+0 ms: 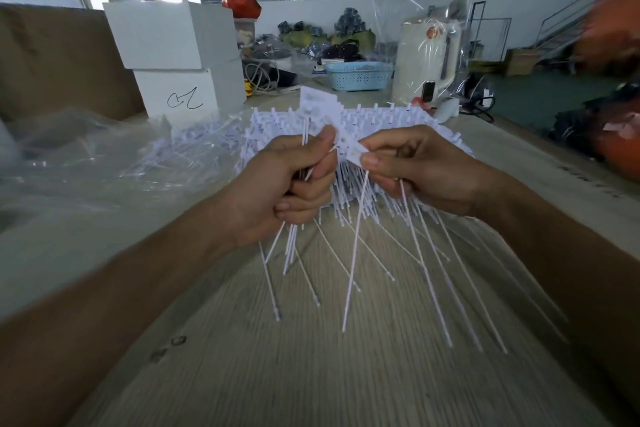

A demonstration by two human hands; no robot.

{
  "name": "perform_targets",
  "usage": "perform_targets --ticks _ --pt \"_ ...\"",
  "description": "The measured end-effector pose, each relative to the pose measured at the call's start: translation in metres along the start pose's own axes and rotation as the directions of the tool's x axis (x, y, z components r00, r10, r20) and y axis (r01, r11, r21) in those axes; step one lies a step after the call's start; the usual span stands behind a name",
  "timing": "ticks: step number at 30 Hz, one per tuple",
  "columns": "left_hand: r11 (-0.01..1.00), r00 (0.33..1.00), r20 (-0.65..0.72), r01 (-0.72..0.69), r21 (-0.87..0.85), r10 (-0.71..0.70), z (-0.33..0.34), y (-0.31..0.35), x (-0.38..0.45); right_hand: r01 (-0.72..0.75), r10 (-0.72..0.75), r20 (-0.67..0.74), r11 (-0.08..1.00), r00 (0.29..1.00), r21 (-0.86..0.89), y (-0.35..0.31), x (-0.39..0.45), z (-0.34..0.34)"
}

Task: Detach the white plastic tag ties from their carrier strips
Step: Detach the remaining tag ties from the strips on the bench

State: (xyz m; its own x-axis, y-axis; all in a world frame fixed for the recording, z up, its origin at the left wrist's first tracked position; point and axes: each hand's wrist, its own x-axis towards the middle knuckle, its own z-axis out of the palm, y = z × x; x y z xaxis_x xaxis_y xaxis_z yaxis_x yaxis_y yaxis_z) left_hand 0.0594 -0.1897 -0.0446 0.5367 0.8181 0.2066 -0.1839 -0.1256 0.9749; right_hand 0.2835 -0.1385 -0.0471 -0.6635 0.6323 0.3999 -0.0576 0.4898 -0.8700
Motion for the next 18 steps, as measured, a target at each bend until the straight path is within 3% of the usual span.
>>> perform_targets --ticks 2,4,7,10,13,18 --pt "0.999 0.999 0.028 -0.031 -0.034 0.032 0.001 0.003 -0.001 -0.045 0.043 0.088 0.999 0.995 0.017 0.005 -0.004 -0.008" --pt "0.988 0.993 -0.017 -0.117 -0.102 0.116 -0.009 0.017 -0.003 -0.126 0.140 0.158 0.987 0.977 -0.097 0.013 -0.011 -0.013" --pt "0.975 0.954 -0.219 -0.219 -0.048 0.203 -0.031 0.038 -0.004 -0.211 0.229 0.069 0.956 0.971 -0.202 0.020 -0.016 -0.015" --pt "0.985 0.920 -0.356 -0.133 0.105 0.163 -0.035 0.028 -0.002 -0.170 0.169 -0.028 0.985 0.985 -0.041 0.013 -0.002 -0.004" --pt "0.954 0.917 -0.377 -0.016 0.300 0.133 -0.022 0.007 0.004 -0.080 0.077 -0.079 0.996 0.994 -0.039 0.002 0.008 0.009" --pt "0.956 0.926 -0.372 0.058 0.288 0.056 -0.002 -0.002 0.008 -0.016 0.000 -0.198 0.997 0.980 -0.082 -0.006 0.010 0.026"
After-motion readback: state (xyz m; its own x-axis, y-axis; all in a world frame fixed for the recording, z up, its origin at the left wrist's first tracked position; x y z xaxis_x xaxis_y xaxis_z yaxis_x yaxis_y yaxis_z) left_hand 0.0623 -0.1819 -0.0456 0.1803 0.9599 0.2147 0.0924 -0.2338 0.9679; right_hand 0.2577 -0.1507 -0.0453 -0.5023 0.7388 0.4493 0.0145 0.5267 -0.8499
